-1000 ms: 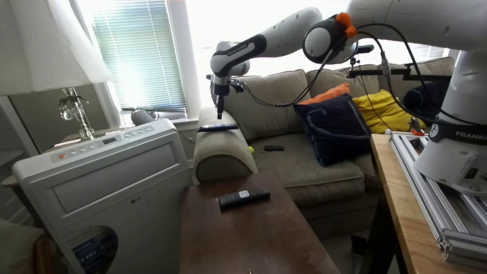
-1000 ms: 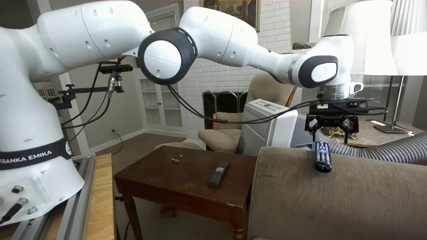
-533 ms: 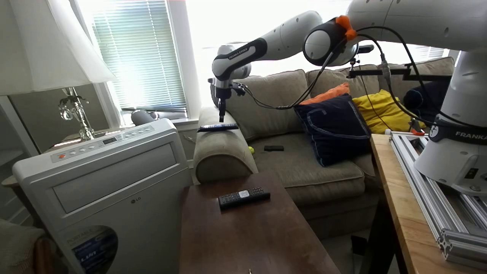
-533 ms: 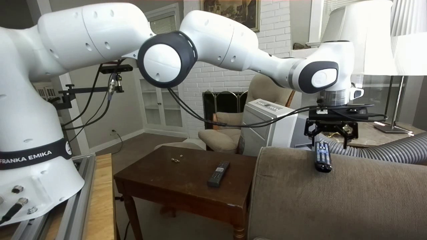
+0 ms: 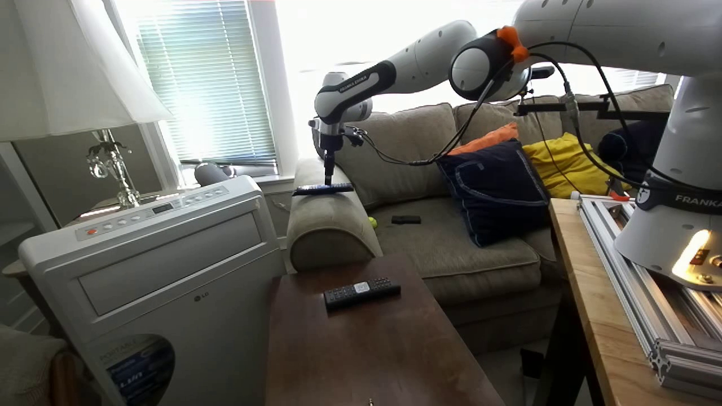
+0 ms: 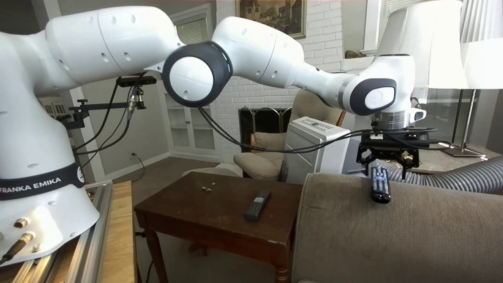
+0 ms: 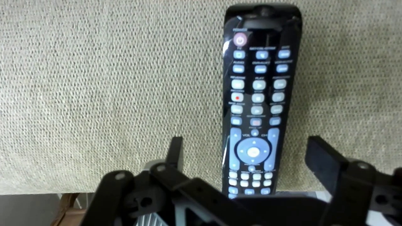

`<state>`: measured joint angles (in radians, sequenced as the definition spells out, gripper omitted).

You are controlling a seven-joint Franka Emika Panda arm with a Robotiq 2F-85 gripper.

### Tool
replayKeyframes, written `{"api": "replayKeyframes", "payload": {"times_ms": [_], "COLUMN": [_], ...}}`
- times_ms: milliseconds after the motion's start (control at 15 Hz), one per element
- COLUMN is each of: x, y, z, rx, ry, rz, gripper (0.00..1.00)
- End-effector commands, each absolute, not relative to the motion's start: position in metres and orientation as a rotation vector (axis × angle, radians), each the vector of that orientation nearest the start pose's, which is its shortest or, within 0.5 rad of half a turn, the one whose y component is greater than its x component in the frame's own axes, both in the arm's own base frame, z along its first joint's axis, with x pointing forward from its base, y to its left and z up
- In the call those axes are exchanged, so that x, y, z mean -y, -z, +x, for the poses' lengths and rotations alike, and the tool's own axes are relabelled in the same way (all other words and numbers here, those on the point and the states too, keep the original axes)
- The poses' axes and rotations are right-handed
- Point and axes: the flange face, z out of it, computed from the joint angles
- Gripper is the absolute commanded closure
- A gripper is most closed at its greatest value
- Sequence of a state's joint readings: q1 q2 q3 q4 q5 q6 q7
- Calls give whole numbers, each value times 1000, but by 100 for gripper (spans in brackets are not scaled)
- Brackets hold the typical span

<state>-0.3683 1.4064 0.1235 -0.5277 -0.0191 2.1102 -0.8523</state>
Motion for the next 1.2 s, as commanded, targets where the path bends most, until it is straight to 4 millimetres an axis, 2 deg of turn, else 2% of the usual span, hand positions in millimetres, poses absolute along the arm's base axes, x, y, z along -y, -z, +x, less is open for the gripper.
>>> {"api": "replayKeyframes", "payload": {"times_ms": [0, 200, 467, 933, 1133], "x": [259, 256, 252, 242, 240], "y": [-161, -163, -163, -168, -164], "z": [784, 790, 793, 788, 784], "rx": [781, 790, 770, 798, 800], "ry": [424, 506, 529, 324, 261], "rz": [-3084, -3125, -3170, -3136, -3124], "gripper": [0, 0, 0, 0, 0]}}
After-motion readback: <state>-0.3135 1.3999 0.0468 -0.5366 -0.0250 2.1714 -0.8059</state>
